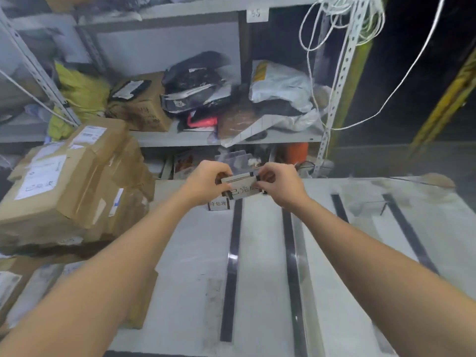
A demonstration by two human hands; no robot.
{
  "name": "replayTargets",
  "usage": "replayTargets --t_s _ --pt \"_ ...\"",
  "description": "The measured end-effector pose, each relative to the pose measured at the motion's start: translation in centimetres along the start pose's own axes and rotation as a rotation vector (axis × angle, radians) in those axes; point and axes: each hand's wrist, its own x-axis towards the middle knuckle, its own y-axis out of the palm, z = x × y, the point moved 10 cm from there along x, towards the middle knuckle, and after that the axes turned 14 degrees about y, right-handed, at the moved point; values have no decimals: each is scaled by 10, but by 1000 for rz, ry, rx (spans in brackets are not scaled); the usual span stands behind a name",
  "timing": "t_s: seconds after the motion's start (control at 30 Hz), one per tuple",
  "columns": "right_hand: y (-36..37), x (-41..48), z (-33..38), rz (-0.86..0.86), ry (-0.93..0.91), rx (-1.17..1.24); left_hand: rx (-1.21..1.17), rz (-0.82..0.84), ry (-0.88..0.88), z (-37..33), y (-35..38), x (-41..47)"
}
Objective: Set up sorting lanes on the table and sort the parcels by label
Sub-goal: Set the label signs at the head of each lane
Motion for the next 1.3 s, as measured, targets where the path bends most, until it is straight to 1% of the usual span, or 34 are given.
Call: replayTargets --t_s 0.1,0.2,0.3,0.43,0.6,0.73,0.87,1.07,1.3 --pt "-55 0 -42 12 1 -24 -9 56 28 -43 20 33" --pt "-110 3 -85 -1 10 -14 44 60 8 -66 33 61" --pt "-149 5 -119 -8 31 -56 104 75 -51 -64 50 79" --pt "-164 14 -156 -9 95 -64 166 150 -100 -49 84 94" --pt "-140 33 -197 18 174 -45 164 199 -199 -6 126 105" --pt "-102 55 -223 65 245 -23 130 221 -242 32 161 111" --pt "-63 75 -249 113 321 -39 135 293 -264 62 196 118" --pt "-24 94 -285 142 403 -82 100 359 -312 90 231 122" --pt "-7 101 -308 139 475 -116 103 406 -339 106 249 122"
